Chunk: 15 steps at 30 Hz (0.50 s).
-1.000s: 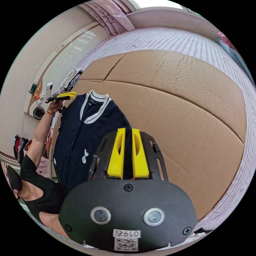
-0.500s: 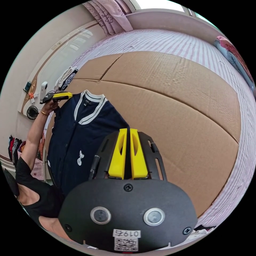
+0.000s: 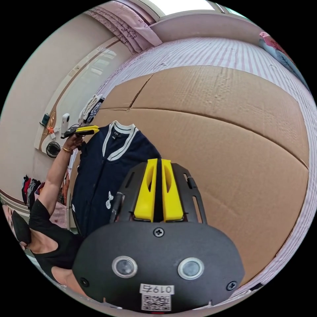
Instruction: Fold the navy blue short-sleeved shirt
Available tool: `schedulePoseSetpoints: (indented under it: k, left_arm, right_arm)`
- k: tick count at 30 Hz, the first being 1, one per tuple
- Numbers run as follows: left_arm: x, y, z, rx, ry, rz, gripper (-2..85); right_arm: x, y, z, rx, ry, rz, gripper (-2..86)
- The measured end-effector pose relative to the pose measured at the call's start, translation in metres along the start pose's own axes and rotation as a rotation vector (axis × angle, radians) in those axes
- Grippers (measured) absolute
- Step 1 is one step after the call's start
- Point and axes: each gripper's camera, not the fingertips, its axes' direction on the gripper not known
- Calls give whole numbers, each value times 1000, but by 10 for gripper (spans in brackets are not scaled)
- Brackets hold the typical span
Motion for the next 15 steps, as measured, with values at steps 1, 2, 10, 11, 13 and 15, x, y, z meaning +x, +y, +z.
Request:
schedulePoseSetpoints:
  k: [1, 2, 10, 11, 13, 15]
  left_arm:
    - [1, 0, 0, 3, -16, 6, 34]
    - [4, 1, -2, 11, -28, 30, 29]
    - [9, -3, -6, -19, -65, 43, 15]
    - [10, -3, -7, -19, -69, 45, 14]
    - [12, -3, -9, -17, -79, 46, 13]
    - [11, -3, -10, -15, -70, 39, 13]
  right_arm:
    - [3, 1, 4, -1, 24, 11, 11]
    - [4, 2, 8, 1, 32, 5, 4]
    - [13, 4, 38, 2, 46, 34, 30]
    - [13, 4, 43, 2, 43, 32, 47]
    - [13, 3, 51, 8, 45, 33, 47]
    - [13, 3, 63, -11, 56, 25, 15]
